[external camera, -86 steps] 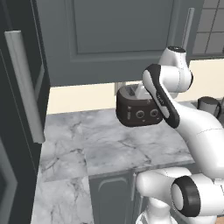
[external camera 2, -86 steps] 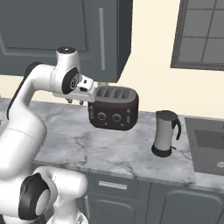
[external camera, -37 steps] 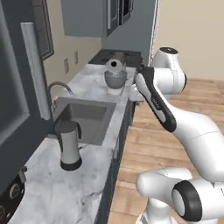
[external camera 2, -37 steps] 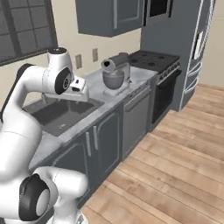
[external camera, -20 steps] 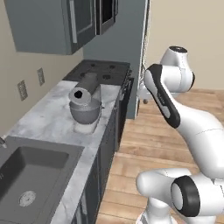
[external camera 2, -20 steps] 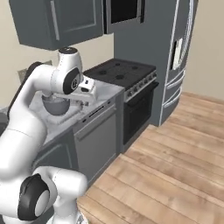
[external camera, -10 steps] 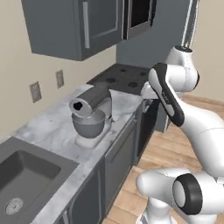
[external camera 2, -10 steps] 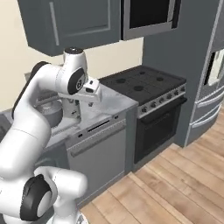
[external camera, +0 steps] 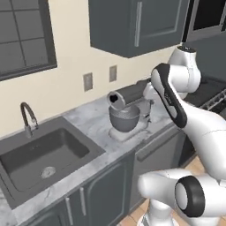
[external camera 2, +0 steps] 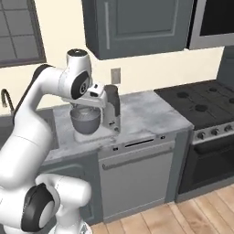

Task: Navigate to the stand mixer.

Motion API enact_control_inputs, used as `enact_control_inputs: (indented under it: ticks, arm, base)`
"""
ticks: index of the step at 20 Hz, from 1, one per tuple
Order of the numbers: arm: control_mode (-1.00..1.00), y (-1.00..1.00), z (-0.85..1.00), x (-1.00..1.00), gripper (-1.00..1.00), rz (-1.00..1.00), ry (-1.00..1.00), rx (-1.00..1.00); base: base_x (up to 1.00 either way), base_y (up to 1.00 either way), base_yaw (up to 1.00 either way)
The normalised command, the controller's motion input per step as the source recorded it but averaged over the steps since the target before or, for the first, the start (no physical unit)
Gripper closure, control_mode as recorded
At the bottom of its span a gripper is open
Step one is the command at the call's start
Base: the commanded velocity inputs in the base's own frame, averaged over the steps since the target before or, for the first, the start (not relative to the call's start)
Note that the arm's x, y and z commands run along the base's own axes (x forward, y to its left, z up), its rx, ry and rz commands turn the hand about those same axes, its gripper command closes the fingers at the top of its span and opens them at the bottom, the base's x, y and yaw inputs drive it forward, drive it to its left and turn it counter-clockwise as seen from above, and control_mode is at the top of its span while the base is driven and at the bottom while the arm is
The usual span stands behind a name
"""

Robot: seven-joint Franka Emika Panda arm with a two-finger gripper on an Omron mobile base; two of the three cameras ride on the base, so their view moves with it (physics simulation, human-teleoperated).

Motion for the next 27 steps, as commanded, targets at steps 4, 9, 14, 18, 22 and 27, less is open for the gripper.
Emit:
enact_control_inputs:
  ticks: [4,9,14,18,22,27]
  arm:
    - [1.00,0.00,0.00,0.00,-1.00,0.00,0.00,0.00]
    - [1.00,0.00,0.00,0.00,-1.00,0.00,0.00,0.00]
    - [1.00,0.00,0.00,0.00,-1.00,0.00,0.00,0.00]
    - [1.00,0.00,0.00,0.00,-1.00,0.00,0.00,0.00]
    - [1.00,0.00,0.00,0.00,-1.00,0.00,0.00,0.00]
    - [1.00,0.00,0.00,0.00,-1.00,0.00,0.00,0.00]
  base:
    - [0.04,-0.69,0.56]
    - [0.19,-0.78,0.53]
    - [0.35,-0.48,0.47]
    - [0.82,0.00,0.15]
    - [0.80,0.00,0.12]
    - [0.33,-0.14,0.03]
